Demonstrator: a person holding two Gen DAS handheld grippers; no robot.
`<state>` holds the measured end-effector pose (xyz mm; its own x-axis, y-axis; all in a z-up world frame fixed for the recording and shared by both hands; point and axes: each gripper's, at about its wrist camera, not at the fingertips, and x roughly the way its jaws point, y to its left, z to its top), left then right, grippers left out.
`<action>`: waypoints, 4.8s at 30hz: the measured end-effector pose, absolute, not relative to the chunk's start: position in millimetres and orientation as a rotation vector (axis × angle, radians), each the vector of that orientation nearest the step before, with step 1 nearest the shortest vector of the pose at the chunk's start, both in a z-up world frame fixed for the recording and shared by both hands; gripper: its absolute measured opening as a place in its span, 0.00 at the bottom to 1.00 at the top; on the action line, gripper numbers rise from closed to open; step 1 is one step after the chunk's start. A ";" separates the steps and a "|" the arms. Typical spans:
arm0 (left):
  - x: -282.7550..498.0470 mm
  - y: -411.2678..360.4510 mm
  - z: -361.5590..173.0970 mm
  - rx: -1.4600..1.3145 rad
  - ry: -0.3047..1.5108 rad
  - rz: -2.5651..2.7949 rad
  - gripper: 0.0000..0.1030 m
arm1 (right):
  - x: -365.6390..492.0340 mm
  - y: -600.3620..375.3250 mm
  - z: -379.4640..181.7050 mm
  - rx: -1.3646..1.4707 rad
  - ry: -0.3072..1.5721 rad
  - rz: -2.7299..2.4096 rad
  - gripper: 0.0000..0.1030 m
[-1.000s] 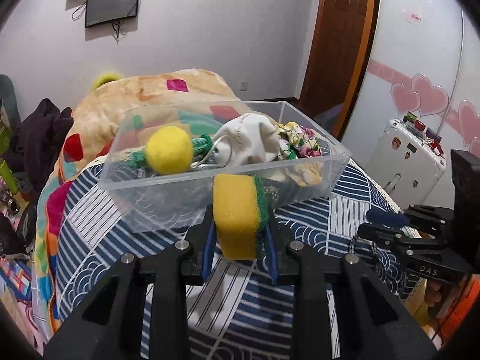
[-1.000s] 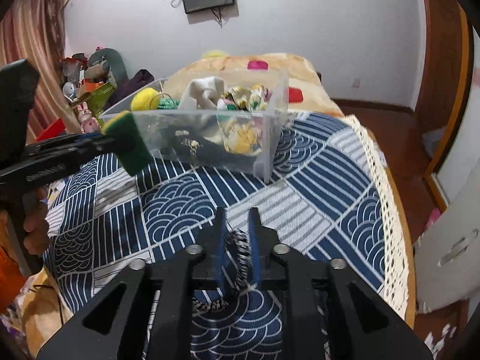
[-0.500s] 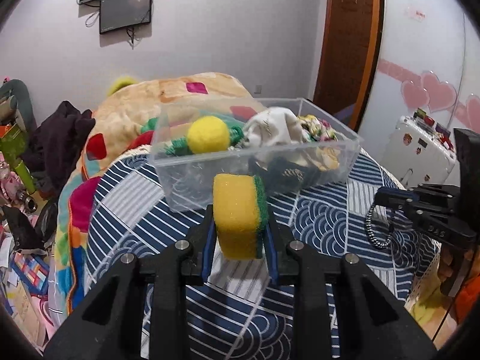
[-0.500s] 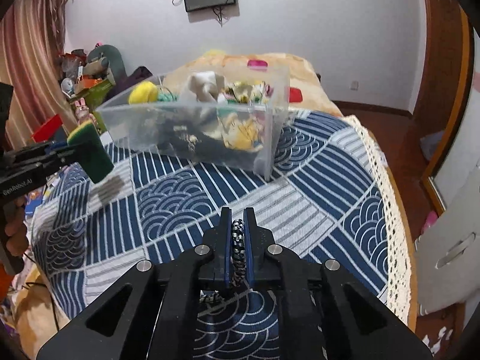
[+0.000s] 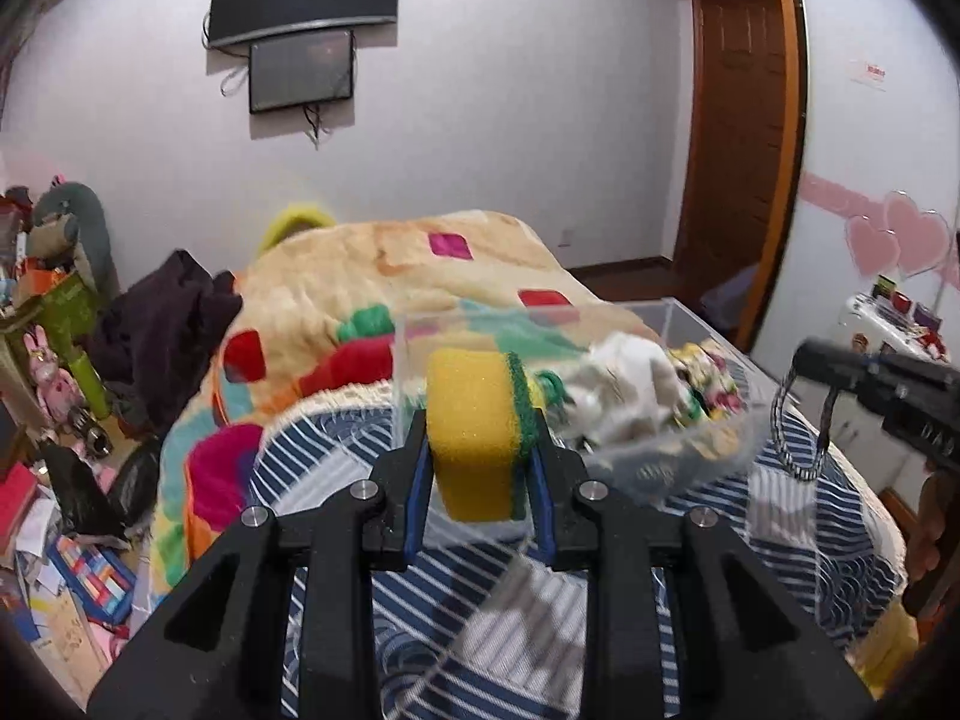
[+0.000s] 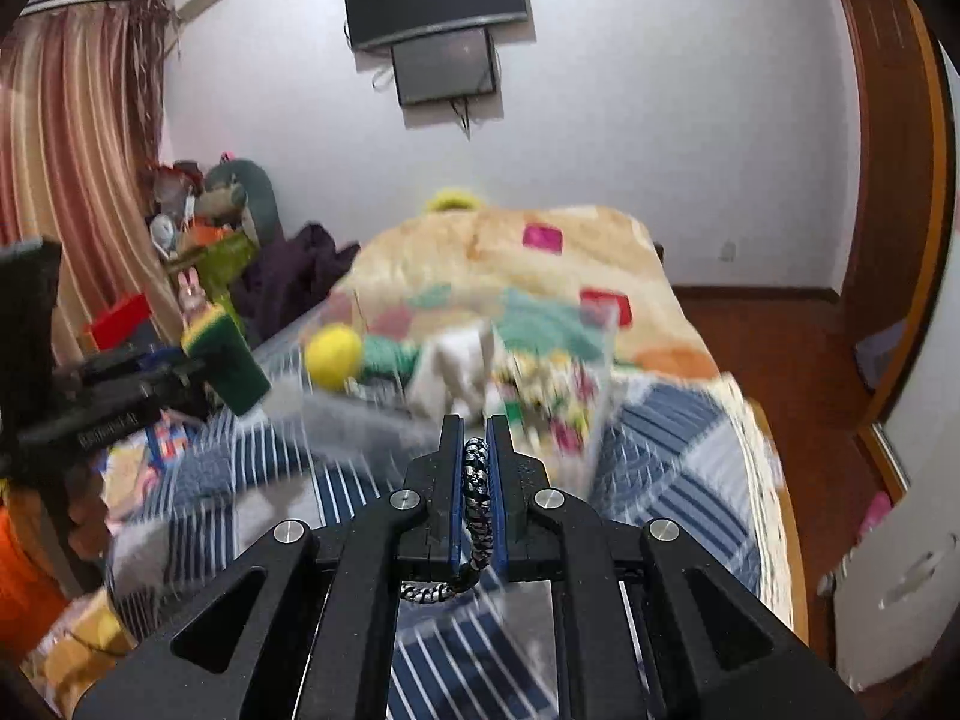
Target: Organize soft objects
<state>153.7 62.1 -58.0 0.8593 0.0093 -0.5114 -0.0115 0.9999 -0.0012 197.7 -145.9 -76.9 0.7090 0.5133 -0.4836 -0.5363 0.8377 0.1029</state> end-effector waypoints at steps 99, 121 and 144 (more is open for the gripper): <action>16.5 21.7 30.1 -0.075 0.172 -0.059 1.00 | 84.9 -159.6 5.9 0.029 0.159 0.559 1.00; 12.2 21.1 33.1 -0.063 0.164 -0.068 1.00 | 80.7 -157.7 7.0 0.030 0.158 0.559 1.00; 14.3 25.0 31.2 -0.086 0.186 -0.071 1.00 | 79.7 -152.9 6.7 0.022 0.168 0.564 1.00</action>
<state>14.3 25.0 31.2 0.9803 -0.0781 -0.1814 0.0622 0.9938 -0.0918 79.7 -152.9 6.7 0.8317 0.5338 -0.1529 -0.5302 0.8452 0.0668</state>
